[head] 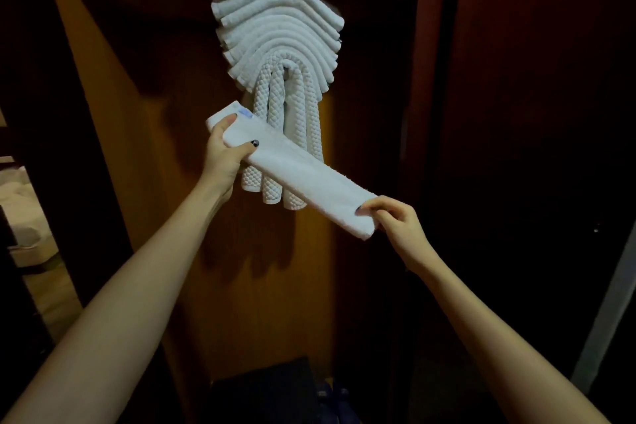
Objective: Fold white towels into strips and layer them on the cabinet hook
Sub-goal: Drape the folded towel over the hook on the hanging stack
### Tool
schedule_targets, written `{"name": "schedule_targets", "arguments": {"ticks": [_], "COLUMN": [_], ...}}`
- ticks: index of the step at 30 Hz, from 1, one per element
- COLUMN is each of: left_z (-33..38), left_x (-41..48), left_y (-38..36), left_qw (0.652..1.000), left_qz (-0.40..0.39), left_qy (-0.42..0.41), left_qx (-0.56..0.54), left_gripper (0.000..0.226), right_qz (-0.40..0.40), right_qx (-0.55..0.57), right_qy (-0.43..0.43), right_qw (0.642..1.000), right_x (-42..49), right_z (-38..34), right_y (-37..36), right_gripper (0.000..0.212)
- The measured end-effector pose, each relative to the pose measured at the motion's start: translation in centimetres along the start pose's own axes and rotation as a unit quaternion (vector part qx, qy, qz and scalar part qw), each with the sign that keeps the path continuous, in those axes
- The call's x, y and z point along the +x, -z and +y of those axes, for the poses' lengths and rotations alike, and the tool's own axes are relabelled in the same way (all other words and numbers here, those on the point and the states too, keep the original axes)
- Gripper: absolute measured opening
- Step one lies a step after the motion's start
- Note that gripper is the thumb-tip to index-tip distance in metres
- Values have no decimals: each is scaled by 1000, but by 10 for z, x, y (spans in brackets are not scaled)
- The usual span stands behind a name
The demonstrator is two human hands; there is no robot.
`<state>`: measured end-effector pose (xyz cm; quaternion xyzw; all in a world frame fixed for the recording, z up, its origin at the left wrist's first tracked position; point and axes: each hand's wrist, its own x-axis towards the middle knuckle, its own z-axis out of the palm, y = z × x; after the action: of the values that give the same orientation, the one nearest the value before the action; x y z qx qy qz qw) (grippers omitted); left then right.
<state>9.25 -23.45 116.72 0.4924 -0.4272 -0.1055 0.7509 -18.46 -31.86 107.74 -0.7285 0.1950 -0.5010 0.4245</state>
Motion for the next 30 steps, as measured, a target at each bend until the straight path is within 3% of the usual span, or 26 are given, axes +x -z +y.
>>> {"name": "schedule_targets", "arguments": {"ticks": [5, 8, 11, 16, 21, 30], "left_z": [-3, 2, 8, 17, 32, 92], "left_x": [0, 0, 3, 14, 24, 80], "left_y": [1, 3, 5, 19, 29, 35], "left_qw": [998, 996, 998, 994, 979, 997], "left_qz": [41, 41, 3, -90, -163, -72], "left_qy": [24, 38, 49, 64, 66, 3], "left_qx": [-40, -63, -50, 26, 106, 26], "left_gripper": [50, 39, 32, 27, 27, 37], "right_qz": [-28, -5, 18, 46, 34, -30], "right_qx": [12, -22, -37, -5, 12, 111], "right_qy": [-71, -48, -16, -80, -70, -9], "right_qw": [997, 999, 999, 996, 997, 993], "right_x": [19, 30, 42, 69, 99, 189], "right_z": [-13, -20, -25, -28, -42, -102], "right_y": [9, 19, 30, 47, 54, 37], "right_gripper": [28, 13, 16, 31, 28, 30]}}
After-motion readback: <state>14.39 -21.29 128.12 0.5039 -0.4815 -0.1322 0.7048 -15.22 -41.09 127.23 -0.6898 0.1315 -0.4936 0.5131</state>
